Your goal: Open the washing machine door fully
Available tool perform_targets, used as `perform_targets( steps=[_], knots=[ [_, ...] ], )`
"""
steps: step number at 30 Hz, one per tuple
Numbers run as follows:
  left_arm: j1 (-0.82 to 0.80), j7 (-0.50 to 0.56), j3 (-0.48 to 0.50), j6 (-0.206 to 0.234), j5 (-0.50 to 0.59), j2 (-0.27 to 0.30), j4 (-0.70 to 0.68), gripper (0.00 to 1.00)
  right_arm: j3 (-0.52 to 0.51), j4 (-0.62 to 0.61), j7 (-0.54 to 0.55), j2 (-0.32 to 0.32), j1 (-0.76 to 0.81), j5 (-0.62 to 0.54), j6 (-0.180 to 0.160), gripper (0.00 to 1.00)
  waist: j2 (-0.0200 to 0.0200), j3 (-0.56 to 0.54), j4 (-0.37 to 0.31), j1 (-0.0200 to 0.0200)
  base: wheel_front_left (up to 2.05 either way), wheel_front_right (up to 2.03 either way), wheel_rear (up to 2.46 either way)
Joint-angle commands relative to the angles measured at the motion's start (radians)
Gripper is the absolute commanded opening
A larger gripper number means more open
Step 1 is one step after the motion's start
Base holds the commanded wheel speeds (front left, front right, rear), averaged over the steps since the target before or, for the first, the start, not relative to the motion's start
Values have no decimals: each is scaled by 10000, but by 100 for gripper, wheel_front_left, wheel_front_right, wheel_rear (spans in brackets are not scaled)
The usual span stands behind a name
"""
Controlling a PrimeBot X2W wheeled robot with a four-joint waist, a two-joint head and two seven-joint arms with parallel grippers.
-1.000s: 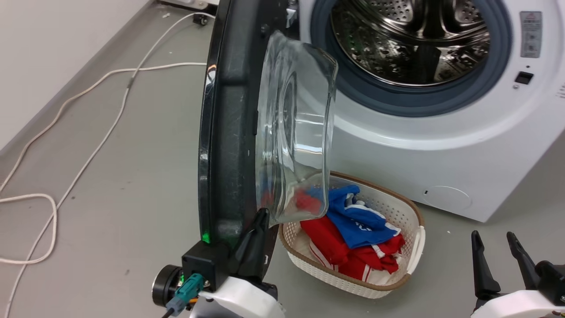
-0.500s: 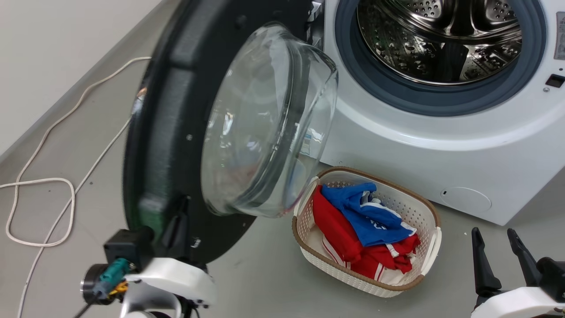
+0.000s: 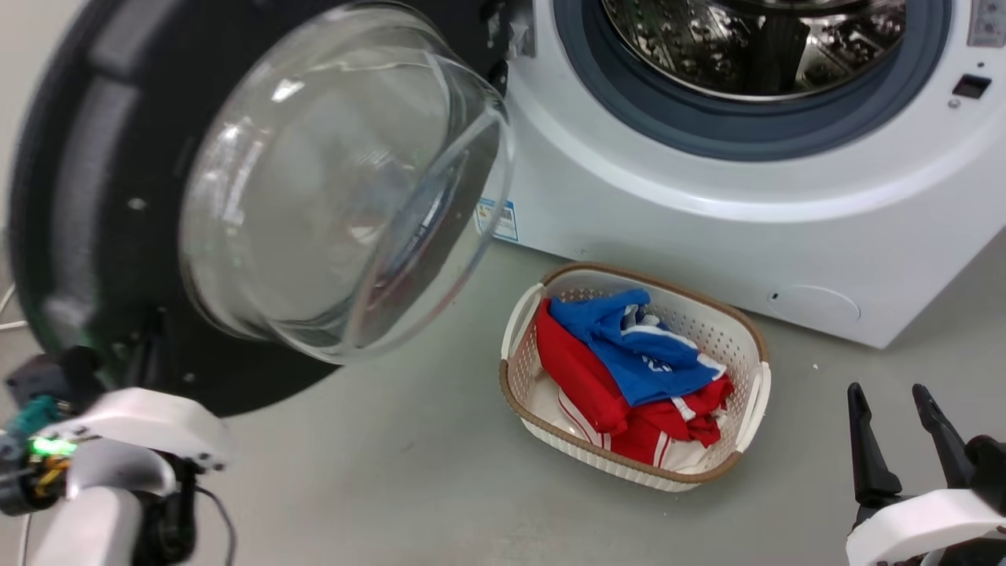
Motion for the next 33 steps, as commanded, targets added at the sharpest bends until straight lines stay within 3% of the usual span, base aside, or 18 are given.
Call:
perform_targets(
  steps=[1, 9, 17, 24, 33],
  knots=[
    [-206, -73, 286, 32, -102, 193, 260, 0, -3, -19, 43, -72, -202, 31, 1, 100, 0, 176, -132, 0, 0, 0, 0],
    [-1207, -276, 1166, -564, -793, 888, 1944, 0, 45, -5, 34, -283, -483, 135, 1, 100, 0, 628, -386, 0, 0, 0, 0],
    [-1968, -756, 1243, -1026, -860, 1161, 3370, 0, 68, 150, -29, -409, -640, 193, 1, 100, 0, 645, -535, 0, 0, 0, 0],
    [-1473, -1420, 1030, -905, -548, 899, 3368, 0, 152, 242, -147, -390, -541, 278, 1, 100, 0, 273, -516, 0, 0, 0, 0],
    [121, -1802, 296, -448, 83, 133, 1808, 0, 155, 468, -286, -167, -186, 296, 1, 100, 0, -542, -263, 0, 0, 0, 0]
  ],
)
